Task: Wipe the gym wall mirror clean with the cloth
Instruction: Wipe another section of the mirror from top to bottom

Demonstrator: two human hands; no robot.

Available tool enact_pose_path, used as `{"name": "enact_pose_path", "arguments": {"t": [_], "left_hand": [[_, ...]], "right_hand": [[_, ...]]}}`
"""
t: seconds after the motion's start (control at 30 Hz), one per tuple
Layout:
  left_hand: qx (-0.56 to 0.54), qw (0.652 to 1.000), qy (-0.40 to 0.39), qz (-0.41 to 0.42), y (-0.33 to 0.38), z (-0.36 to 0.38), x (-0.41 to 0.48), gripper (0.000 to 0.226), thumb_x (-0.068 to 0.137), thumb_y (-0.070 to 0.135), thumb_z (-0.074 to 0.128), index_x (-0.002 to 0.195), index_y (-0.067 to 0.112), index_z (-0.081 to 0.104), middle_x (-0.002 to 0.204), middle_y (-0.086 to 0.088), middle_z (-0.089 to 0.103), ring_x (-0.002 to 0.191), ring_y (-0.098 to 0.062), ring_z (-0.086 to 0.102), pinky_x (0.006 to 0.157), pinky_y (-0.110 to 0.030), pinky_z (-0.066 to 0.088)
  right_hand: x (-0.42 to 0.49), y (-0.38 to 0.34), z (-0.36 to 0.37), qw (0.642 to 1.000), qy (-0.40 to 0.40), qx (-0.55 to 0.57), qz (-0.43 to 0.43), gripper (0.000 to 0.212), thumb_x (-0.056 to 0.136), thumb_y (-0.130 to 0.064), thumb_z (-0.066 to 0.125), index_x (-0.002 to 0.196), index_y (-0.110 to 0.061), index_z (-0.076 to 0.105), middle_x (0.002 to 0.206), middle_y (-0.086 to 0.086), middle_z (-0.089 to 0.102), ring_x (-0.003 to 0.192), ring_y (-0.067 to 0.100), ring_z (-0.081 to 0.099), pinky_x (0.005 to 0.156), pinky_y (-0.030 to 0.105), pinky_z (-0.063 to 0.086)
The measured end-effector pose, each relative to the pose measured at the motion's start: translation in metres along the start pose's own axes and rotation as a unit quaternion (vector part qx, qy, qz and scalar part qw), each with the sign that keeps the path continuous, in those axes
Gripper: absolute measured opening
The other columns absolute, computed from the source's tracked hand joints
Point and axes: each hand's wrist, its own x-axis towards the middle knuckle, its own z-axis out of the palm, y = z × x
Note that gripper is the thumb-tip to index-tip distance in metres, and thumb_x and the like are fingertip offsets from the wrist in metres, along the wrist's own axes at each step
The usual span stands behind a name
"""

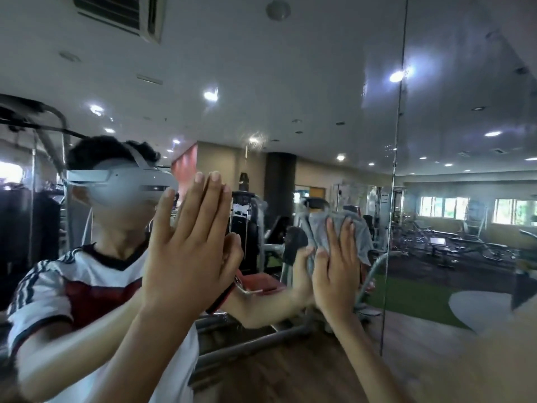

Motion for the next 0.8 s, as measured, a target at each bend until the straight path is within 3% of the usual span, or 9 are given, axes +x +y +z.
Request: {"name": "enact_pose_path", "arguments": {"t": [0.07,0.17,0.23,0.33,0.4,0.5,0.6,0.67,0.8], "left_hand": [[-0.001,1.0,0.006,-0.001,0.0,0.0,-0.001,0.069,0.1,0.04,0.037,0.155,0.001,0.027,0.164,-0.017,0.021,0.154,-0.03,0.014,0.123,-0.056,0.011],[-0.01,1.0,0.028,-0.009,-0.001,0.003,-0.002,0.066,0.101,0.039,0.037,0.155,0.002,0.029,0.163,-0.016,0.024,0.153,-0.029,0.017,0.122,-0.056,0.015],[-0.013,0.999,0.046,-0.009,-0.003,0.005,-0.004,0.062,0.103,0.039,0.04,0.153,0.002,0.035,0.162,-0.015,0.028,0.152,-0.029,0.022,0.121,-0.057,0.02],[-0.001,0.997,0.073,-0.003,-0.006,0.009,-0.019,0.057,0.103,0.035,0.048,0.15,0.003,0.041,0.159,-0.016,0.035,0.149,-0.03,0.03,0.117,-0.058,0.028],[0.007,0.997,0.07,-0.009,-0.003,0.011,-0.031,0.058,0.104,0.033,0.048,0.152,0.003,0.037,0.16,-0.016,0.033,0.149,-0.031,0.028,0.116,-0.06,0.029],[0.027,0.998,0.052,-0.016,0.003,0.011,-0.038,0.058,0.106,0.031,0.042,0.155,0.003,0.03,0.162,-0.017,0.027,0.151,-0.032,0.023,0.117,-0.061,0.026],[0.014,0.999,0.049,-0.016,0.002,0.01,-0.037,0.058,0.106,0.032,0.042,0.155,0.003,0.03,0.162,-0.017,0.027,0.152,-0.033,0.021,0.118,-0.06,0.024],[0.004,0.998,0.054,-0.012,0.0,0.011,-0.038,0.057,0.106,0.032,0.044,0.154,0.003,0.033,0.161,-0.016,0.029,0.151,-0.032,0.023,0.118,-0.06,0.025],[-0.016,0.996,0.087,-0.012,-0.004,0.012,-0.038,0.054,0.103,0.031,0.05,0.15,0.005,0.043,0.158,-0.013,0.037,0.148,-0.03,0.03,0.118,-0.057,0.028]], "right_hand": [[0.03,-0.021,0.002,0.997,0.013,0.016,0.078,0.054,0.1,-0.037,0.024,0.153,-0.026,0.024,0.164,0.003,0.017,0.153,0.012,0.006,0.119,0.054,0.027],[0.042,-0.059,0.011,0.998,0.026,0.004,0.058,0.052,0.104,-0.041,0.021,0.154,-0.026,0.023,0.164,0.003,0.014,0.152,0.016,0.007,0.119,0.051,0.029],[0.018,-0.07,0.011,0.998,0.015,-0.005,-0.057,0.051,0.107,-0.039,0.02,0.153,-0.021,0.03,0.163,0.008,0.022,0.152,0.024,0.018,0.12,0.043,0.026],[-0.039,-0.034,0.001,0.966,-0.046,-0.039,-0.253,0.051,0.105,-0.033,0.028,0.156,-0.026,0.028,0.163,0.007,0.025,0.15,0.025,0.026,0.121,0.033,0.018],[-0.056,0.001,-0.009,0.972,-0.054,-0.05,-0.224,0.055,0.103,-0.03,0.03,0.158,-0.029,0.023,0.166,0.003,0.017,0.151,0.024,0.022,0.122,0.039,0.022],[-0.026,0.011,-0.008,0.999,-0.023,-0.04,-0.028,0.054,0.103,-0.031,0.027,0.155,-0.016,0.032,0.164,0.01,0.021,0.152,0.027,0.019,0.12,0.054,0.026],[0.029,-0.031,0.0,0.995,0.004,-0.01,0.097,0.06,0.1,-0.036,0.026,0.156,-0.014,0.031,0.163,0.013,0.023,0.152,0.026,0.019,0.116,0.054,0.032],[0.042,-0.059,0.011,0.997,0.03,-0.023,0.067,0.058,0.102,-0.037,0.026,0.155,-0.017,0.029,0.163,0.012,0.022,0.151,0.025,0.018,0.118,0.05,0.03],[-0.009,-0.072,0.013,0.991,0.014,-0.015,-0.132,0.049,0.106,-0.035,0.028,0.15,-0.015,0.035,0.161,0.011,0.025,0.15,0.027,0.023,0.122,0.041,0.02]]}}
